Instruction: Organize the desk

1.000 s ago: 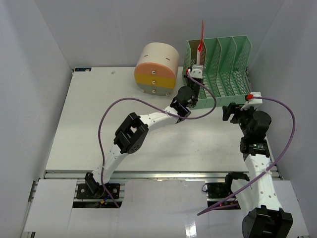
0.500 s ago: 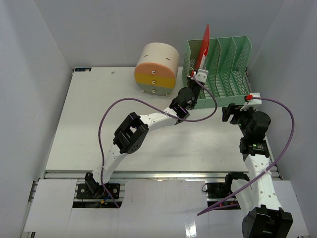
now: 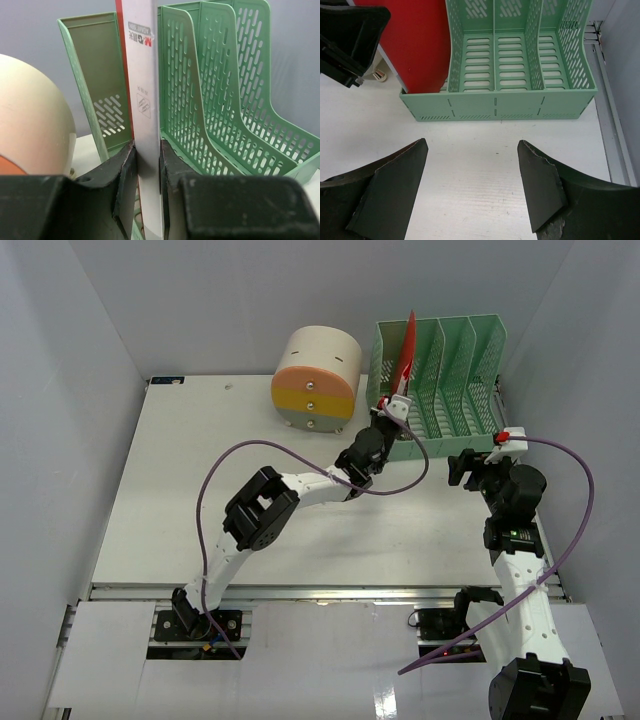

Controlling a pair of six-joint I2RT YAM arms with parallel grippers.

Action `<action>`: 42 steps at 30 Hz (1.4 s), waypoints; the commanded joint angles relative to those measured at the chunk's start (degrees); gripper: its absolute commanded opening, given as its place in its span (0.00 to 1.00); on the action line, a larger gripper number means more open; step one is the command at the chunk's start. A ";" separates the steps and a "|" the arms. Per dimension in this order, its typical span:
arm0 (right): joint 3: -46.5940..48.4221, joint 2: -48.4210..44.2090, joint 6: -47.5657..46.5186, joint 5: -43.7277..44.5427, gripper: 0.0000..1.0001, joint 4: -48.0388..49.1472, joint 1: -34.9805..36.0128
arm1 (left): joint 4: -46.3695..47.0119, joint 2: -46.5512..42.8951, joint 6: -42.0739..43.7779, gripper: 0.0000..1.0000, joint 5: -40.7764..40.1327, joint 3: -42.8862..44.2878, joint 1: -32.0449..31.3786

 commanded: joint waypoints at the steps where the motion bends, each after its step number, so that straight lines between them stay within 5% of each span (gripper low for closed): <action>1: -0.20 -0.42 -0.37 -1.96 0.79 3.08 -0.33 | -1.76 -7.87 -3.27 0.72 1.37 -2.31 0.24; 4: -0.37 -0.60 -2.61 -5.89 0.80 3.04 -0.42 | -4.99 -9.91 -5.39 0.87 3.61 -2.36 0.32; 7: -0.81 -1.66 -9.62 -14.40 0.95 2.24 -0.51 | -10.37 -13.75 -6.89 0.98 7.45 -2.16 0.24; 15: 1.17 -0.59 -15.87 -23.05 0.90 -3.15 -1.07 | -20.57 -28.25 -8.75 0.98 11.78 -7.91 0.31; 20: 3.37 2.46 -15.67 -25.17 0.90 -6.14 -1.39 | -28.81 -42.92 -11.09 0.98 12.16 -21.15 0.35; 34: 4.09 2.20 -9.92 -14.51 0.90 -11.20 -1.47 | -53.21 -93.15 -25.88 0.98 15.28 -60.55 1.14; 42: 1.47 2.29 -3.26 -4.42 0.90 -7.33 -1.47 | -56.46 -103.14 -28.64 0.98 11.87 -69.14 1.20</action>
